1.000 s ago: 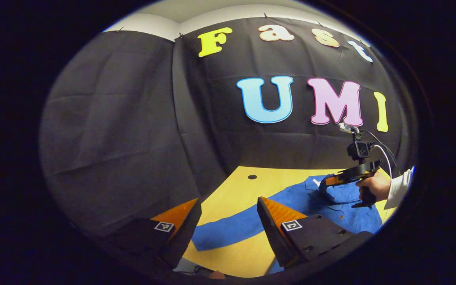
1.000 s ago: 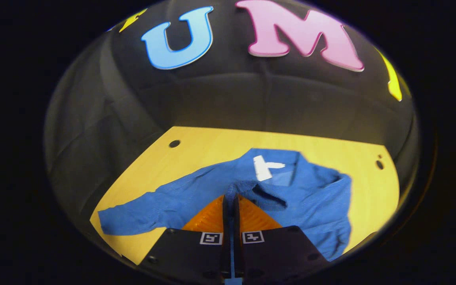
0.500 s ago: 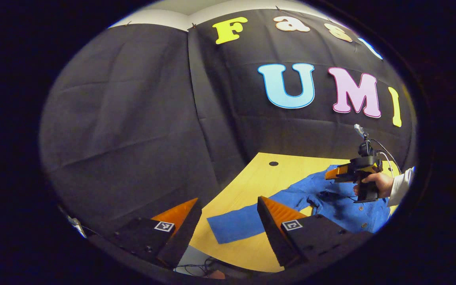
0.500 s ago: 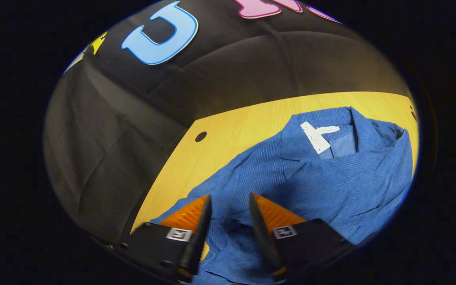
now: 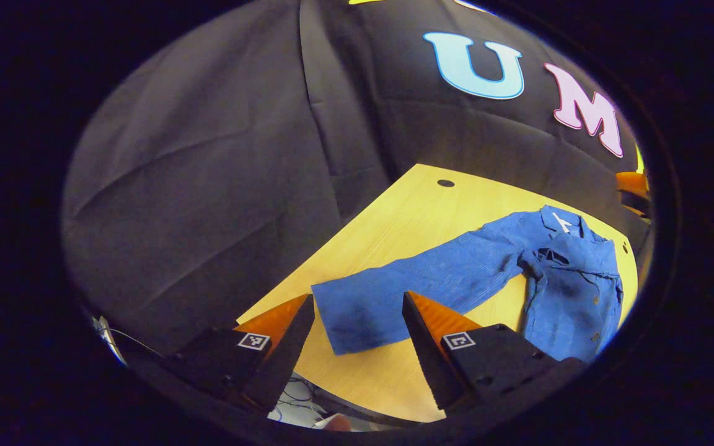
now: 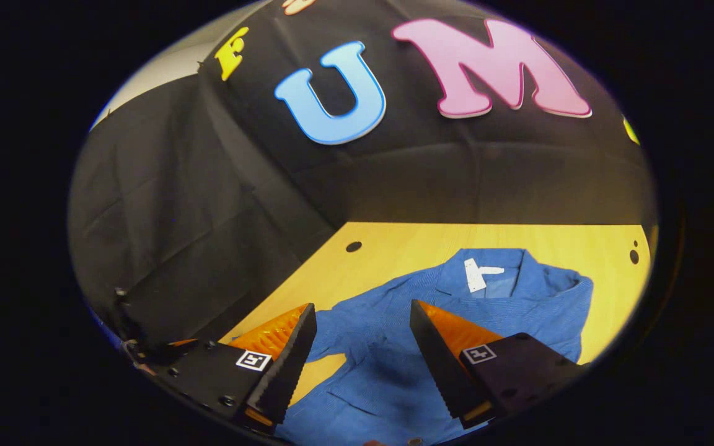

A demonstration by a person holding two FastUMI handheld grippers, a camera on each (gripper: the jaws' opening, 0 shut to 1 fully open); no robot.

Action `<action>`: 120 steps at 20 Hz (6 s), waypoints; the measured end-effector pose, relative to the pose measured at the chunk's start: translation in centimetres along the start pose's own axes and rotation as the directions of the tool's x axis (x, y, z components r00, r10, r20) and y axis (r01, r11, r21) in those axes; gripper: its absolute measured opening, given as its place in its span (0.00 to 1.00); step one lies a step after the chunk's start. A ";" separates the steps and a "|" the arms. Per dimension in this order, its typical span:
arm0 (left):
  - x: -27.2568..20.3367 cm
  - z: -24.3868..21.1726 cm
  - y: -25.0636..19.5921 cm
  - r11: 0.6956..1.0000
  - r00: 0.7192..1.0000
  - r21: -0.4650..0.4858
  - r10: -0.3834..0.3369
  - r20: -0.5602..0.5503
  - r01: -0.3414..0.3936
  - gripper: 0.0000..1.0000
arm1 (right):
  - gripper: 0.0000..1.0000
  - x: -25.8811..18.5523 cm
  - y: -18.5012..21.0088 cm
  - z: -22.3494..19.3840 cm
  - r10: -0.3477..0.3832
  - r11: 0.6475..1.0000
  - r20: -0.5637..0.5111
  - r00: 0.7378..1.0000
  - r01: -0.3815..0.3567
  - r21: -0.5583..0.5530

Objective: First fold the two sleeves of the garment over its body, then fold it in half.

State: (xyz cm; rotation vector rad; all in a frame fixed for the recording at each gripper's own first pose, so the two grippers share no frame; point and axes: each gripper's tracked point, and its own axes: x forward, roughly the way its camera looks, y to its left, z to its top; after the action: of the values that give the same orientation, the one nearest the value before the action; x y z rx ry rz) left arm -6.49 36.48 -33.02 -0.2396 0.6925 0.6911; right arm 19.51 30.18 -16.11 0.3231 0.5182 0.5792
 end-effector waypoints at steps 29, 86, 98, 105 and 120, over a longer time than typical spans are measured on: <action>4.1 2.2 -1.9 0.943 0.938 -0.222 -0.291 -0.188 0.248 0.00 | 0.96 -10.5 -0.3 -0.8 -0.106 0.992 -0.011 0.994 0.107 0.064; -12.2 -14.0 -20.1 0.951 0.813 0.112 -0.182 -0.554 0.289 0.85 | 0.98 -24.3 -20.7 -24.8 -0.446 0.829 -0.445 0.776 0.546 0.122; -12.5 -18.7 -16.6 0.944 0.768 0.169 -0.119 -0.629 0.285 0.88 | 0.99 -27.4 -20.0 -31.6 -0.468 0.805 -0.603 0.646 0.593 0.012; -12.2 -19.1 -16.8 0.926 0.750 0.193 -0.128 -0.648 0.325 0.85 | 0.99 -28.1 -21.3 -33.6 -0.494 0.769 -0.644 0.584 0.639 -0.010; -14.1 -18.4 -19.4 0.871 0.693 0.136 -0.272 -0.668 0.472 0.00 | 0.01 -26.8 -19.6 -32.9 -0.410 0.776 -0.704 0.579 0.628 0.065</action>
State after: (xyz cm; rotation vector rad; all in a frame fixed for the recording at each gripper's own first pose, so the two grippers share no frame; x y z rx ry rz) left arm -10.90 7.01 -37.99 -0.3283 1.3449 0.0718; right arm -9.14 3.52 -41.63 0.2303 1.3659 -0.0196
